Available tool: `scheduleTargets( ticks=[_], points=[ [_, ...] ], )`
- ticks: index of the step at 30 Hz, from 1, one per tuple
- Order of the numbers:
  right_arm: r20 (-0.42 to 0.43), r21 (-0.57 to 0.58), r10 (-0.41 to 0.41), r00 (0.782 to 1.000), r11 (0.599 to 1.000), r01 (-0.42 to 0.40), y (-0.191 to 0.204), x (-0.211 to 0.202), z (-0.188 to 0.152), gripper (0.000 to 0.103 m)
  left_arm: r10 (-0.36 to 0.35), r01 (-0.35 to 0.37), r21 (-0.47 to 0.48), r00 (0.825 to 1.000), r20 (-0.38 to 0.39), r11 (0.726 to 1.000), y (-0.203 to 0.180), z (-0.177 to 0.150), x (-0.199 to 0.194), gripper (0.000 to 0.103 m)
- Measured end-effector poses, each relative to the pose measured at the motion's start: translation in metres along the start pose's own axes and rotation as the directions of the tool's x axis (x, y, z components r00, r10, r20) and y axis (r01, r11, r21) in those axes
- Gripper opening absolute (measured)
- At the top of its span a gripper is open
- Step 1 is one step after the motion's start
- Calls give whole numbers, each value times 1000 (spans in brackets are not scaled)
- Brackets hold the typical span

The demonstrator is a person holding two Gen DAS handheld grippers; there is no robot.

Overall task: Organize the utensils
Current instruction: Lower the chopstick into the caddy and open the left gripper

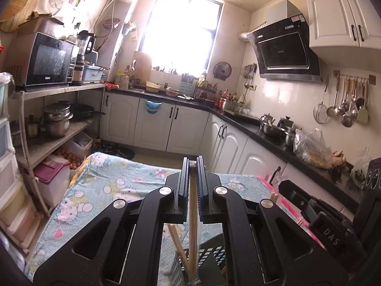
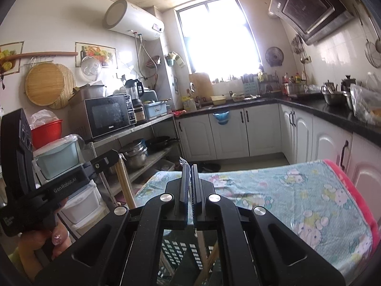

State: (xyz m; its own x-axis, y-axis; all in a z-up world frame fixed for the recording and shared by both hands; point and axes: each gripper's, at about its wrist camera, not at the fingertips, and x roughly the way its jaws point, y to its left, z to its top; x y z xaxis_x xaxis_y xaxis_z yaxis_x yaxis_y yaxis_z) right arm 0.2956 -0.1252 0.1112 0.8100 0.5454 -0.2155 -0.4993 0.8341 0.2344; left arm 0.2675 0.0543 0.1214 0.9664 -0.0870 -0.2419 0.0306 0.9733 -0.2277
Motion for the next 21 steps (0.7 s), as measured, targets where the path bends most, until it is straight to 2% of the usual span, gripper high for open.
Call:
scheduleTargets(
  ticks=[8,9,12,15,18,21],
  points=[
    [-22,7,-23,1000,1000,23,-4,-11,-14,3,12,-11,16,999,-46,1000,1,-28,7,3],
    [-27,11,-27,999,1000,27,-5,-13,-15,5,13,-12,13,998,-56,1000,2,-31,8,3],
    [-31,34,-30,999,999,31,-10,-19,-18,22,14,-13,5,997,-77,1000,5,-36,9,3],
    [-43,42,-36,998,998,38,-12,-24,-20,24,11,-11,0,996,-89,1000,8,-39,7,3],
    [-58,47,-37,998,998,40,-14,-29,-22,34,7,-8,-11,995,-104,1000,8,-42,5,3],
    [-73,47,-42,996,998,45,-15,-33,-26,38,3,-6,-18,993,-119,1000,9,-45,3,3]
  ],
)
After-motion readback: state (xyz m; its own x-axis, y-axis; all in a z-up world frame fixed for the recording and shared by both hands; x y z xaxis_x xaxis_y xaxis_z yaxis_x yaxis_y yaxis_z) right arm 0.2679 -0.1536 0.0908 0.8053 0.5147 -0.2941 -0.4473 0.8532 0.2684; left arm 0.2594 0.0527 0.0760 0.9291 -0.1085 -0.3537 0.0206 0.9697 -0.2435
